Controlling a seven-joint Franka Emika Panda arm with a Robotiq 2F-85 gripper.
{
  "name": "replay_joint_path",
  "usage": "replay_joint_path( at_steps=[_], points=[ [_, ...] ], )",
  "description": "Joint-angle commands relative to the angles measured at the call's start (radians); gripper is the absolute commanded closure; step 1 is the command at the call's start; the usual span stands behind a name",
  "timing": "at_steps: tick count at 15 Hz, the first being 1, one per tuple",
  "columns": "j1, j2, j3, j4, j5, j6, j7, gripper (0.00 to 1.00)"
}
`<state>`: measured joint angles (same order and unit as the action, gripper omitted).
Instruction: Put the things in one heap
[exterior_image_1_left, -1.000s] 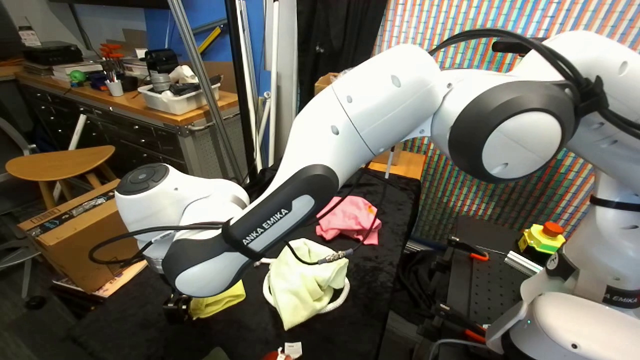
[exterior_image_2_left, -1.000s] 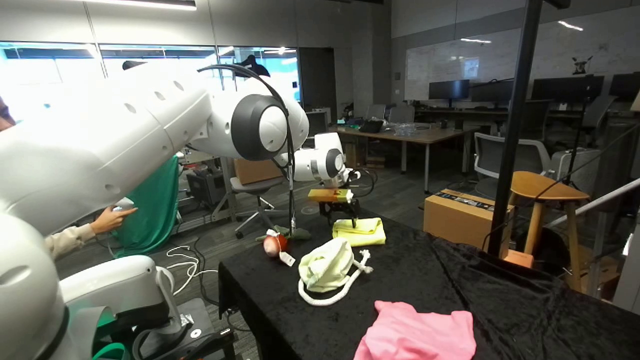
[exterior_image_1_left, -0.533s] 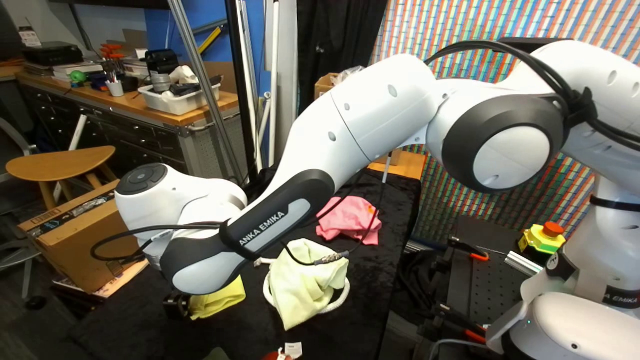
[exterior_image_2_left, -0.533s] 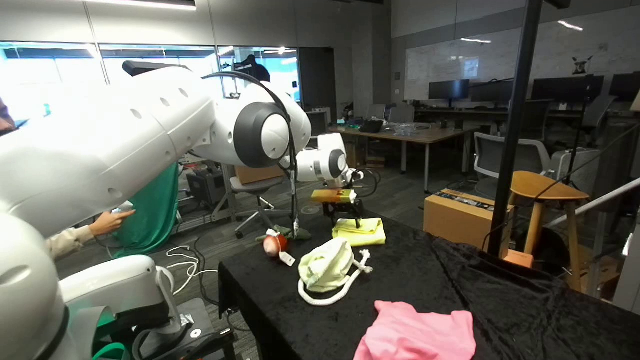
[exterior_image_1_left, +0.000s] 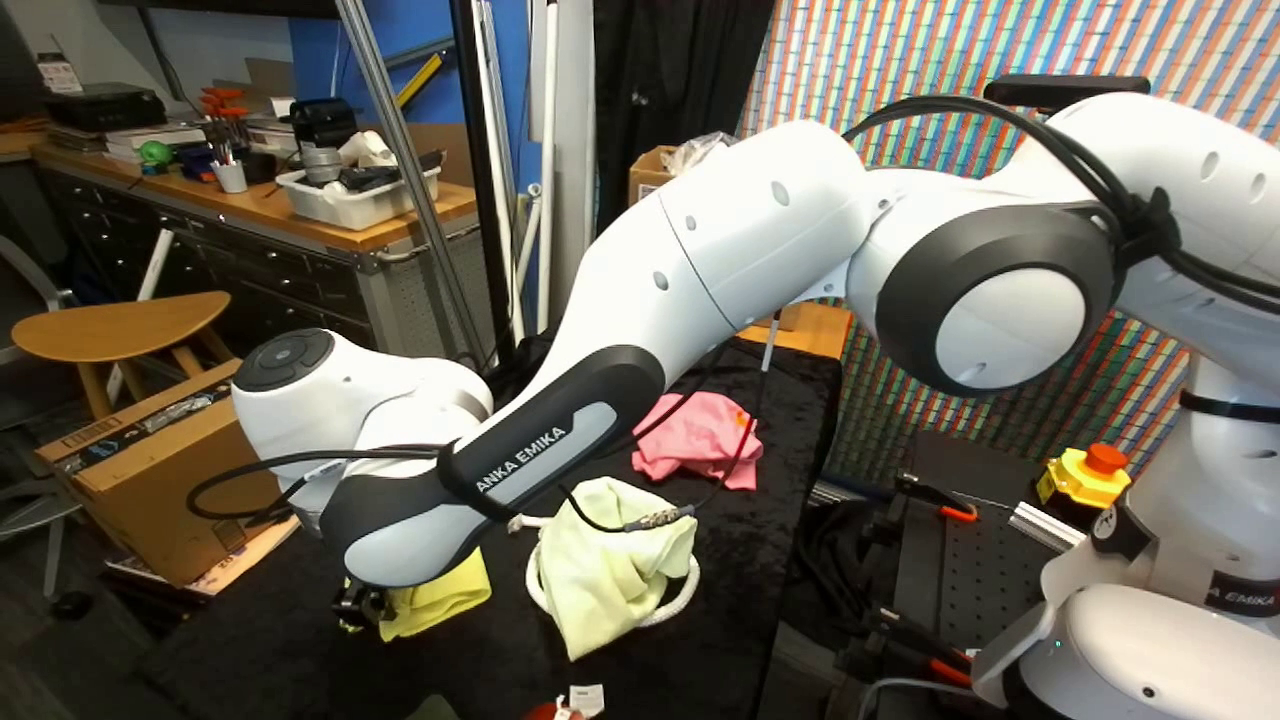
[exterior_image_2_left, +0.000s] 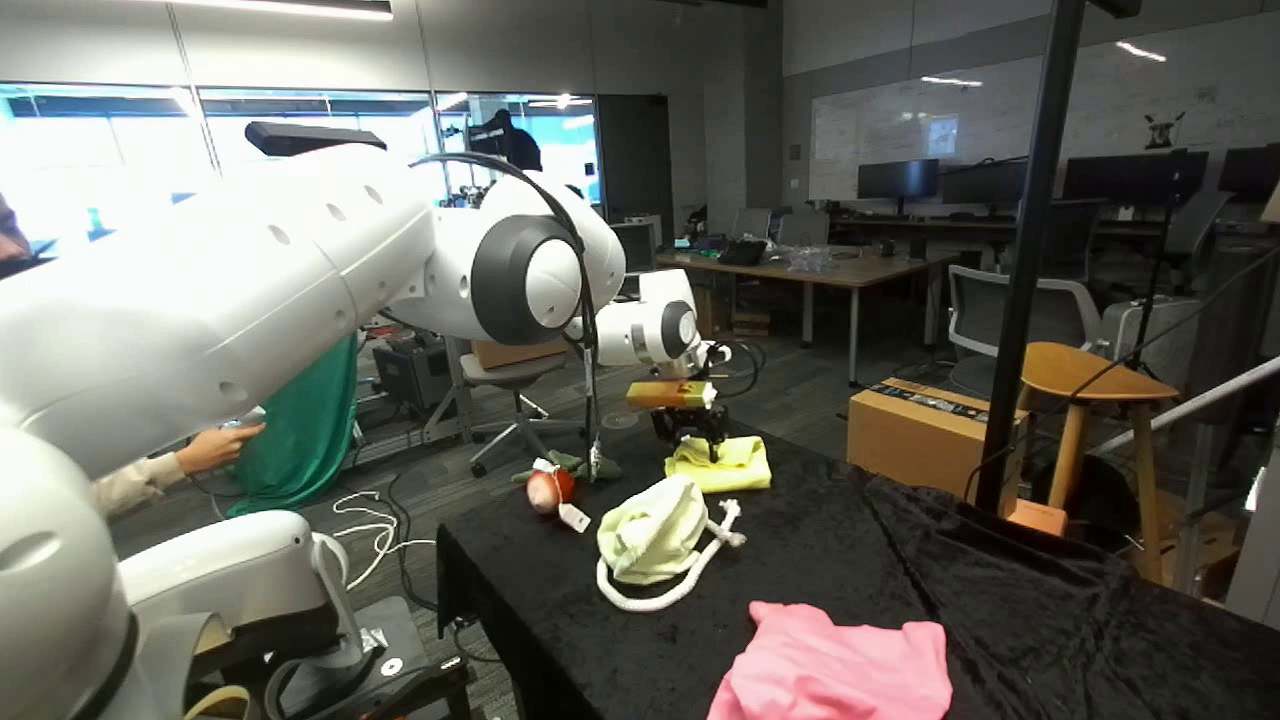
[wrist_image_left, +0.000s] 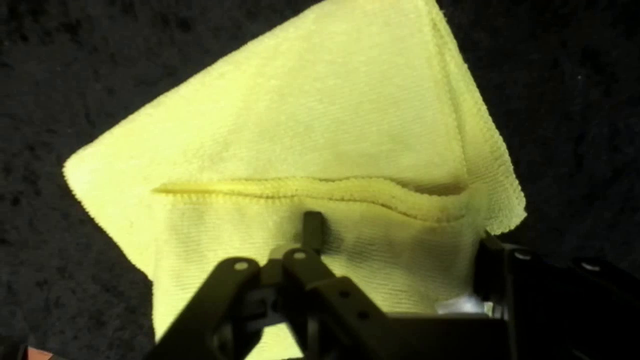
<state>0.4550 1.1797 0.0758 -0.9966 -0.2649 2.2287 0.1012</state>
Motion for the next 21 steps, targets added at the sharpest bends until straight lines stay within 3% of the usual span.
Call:
replay_joint_path(
  at_steps=[1, 2, 6, 13, 21],
  points=[
    [-0.004, 0.026, 0.001, 0.062, 0.005, -0.032, -0.011, 0.62],
    [-0.004, 0.025, 0.001, 0.063, 0.005, -0.034, -0.010, 0.62],
    [-0.002, 0.002, -0.002, 0.049, 0.000, -0.038, -0.003, 0.91],
    [-0.003, -0.099, 0.002, -0.061, -0.006, -0.027, 0.000, 0.89],
    [-0.014, -0.373, 0.007, -0.407, -0.012, 0.112, 0.038, 0.90]
  ],
)
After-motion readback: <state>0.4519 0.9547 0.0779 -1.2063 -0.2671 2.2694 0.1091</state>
